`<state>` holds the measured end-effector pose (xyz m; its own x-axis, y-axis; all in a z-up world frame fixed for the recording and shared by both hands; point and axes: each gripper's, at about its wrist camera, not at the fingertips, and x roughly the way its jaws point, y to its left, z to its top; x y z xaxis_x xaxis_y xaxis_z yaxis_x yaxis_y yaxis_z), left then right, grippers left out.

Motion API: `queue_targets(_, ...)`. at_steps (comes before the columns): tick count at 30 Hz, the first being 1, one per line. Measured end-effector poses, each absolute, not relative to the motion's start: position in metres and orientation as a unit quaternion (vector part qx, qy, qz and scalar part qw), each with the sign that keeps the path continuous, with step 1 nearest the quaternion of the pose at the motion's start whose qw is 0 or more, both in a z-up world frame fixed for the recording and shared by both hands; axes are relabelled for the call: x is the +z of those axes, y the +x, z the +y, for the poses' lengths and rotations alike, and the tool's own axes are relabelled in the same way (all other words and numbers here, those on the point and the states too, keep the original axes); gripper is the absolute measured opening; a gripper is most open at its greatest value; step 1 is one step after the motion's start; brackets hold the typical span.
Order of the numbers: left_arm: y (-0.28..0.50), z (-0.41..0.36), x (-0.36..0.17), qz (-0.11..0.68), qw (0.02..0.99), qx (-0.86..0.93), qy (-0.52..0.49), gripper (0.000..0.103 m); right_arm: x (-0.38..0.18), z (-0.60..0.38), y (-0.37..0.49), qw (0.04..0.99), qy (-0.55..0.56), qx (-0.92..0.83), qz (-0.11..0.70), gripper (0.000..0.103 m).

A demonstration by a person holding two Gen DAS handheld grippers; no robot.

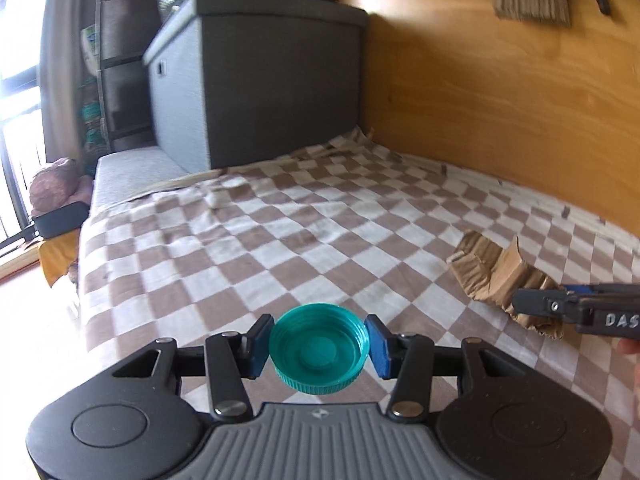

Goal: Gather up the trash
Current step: 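Carry the crumpled cardboard and teal cap with both tools over the wastebasket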

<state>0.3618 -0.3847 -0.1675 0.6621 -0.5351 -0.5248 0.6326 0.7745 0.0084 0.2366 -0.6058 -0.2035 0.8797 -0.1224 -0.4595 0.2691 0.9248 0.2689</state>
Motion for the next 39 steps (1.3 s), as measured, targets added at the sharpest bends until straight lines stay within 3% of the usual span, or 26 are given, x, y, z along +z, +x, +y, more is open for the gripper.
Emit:
queue_targets(20,0.345,-0.249,-0.148,0.219,0.937,-0.266,0.056,0.05,-0.18,-0.507,0.255,0.969,0.06,-0.087,0.222,0.051)
queue_targets(39,0.351,-0.103,-0.162,0.247,0.95,-0.188,-0.014,0.05,-0.18,-0.321,0.319,0.961,0.04,0.028,0.274,0.051)
